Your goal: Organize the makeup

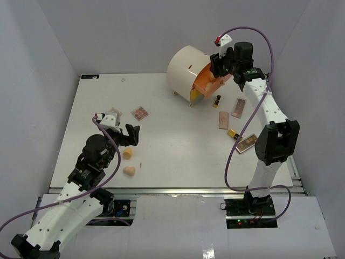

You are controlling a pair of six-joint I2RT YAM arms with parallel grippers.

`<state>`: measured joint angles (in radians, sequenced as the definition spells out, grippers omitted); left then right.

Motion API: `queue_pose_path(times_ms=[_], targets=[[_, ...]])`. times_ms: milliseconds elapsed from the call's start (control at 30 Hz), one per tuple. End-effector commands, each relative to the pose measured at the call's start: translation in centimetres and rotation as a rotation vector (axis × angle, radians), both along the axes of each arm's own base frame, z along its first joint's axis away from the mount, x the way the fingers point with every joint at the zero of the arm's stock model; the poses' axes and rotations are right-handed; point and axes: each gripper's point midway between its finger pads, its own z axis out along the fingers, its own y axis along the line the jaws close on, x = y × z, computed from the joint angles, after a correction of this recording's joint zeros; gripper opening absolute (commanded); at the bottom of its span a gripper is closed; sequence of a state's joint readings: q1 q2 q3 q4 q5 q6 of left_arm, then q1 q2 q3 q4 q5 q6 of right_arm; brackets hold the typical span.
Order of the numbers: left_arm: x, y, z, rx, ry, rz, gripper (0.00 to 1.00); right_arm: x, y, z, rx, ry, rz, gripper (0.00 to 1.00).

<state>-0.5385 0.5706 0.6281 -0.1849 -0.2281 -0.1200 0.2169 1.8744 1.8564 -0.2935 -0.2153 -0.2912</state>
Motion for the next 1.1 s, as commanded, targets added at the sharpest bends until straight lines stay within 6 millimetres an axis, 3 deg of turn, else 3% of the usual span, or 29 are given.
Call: queue_pose_path(times_ms=[0, 133, 233, 300, 400, 467, 567, 667, 767, 1067], targets=[[0.0, -0.2, 0.7, 0.001, -0.007, -0.012, 0.98, -0.8, 0.1, 3.4, 0.03, -0.067, 0.018, 0.64], [0.1, -0.1, 0.5, 0.002, -0.001, -0.008, 0.98, -1.5, 0.4, 3.3, 0.037, -0.059, 0.043, 0.65], [0.1, -0.1, 0.3, 0.001, 0.006, -0.006, 0.98, -4.0, 1.6, 4.1, 0.056, -0.06, 0.15, 0.66], [0.2, -0.4, 0.1, -0.006, 0.015, -0.015, 0.98, -7.9, 3.3, 4.9, 0.076, -0.062, 0.314, 0.68], [0.3, -1.0, -0.5, -0.027, 0.056, -0.027, 0.98, -15.9, 6.4, 1.7, 0.208, 0.069, 0.623, 0.69], [0.7, -1.5, -1.6, -0.048, 0.123, -0.022, 0.95, -20.2, 7.4, 1.6, 0.265, 0.094, 0.735, 0.7], [0.6, -3.3, -3.7, -0.087, 0.271, -0.063, 0.76, -24.8, 7.1, -2.0, 0.295, 0.173, 0.779, 0.7], [0.0, -4.7, -9.0, -0.073, 0.548, -0.071, 0.61, -26.7, 6.5, -3.9, 0.29, 0.192, 0.772, 0.69], [-1.4, -4.6, -13.0, -0.098, 0.772, 0.014, 0.59, -28.4, 5.7, -6.2, 0.286, 0.16, 0.762, 0.72], [-2.6, 2.2, -17.4, -0.097, 0.936, 0.521, 0.58, -29.0, 4.3, -5.3, 0.307, 0.129, 0.729, 0.73]])
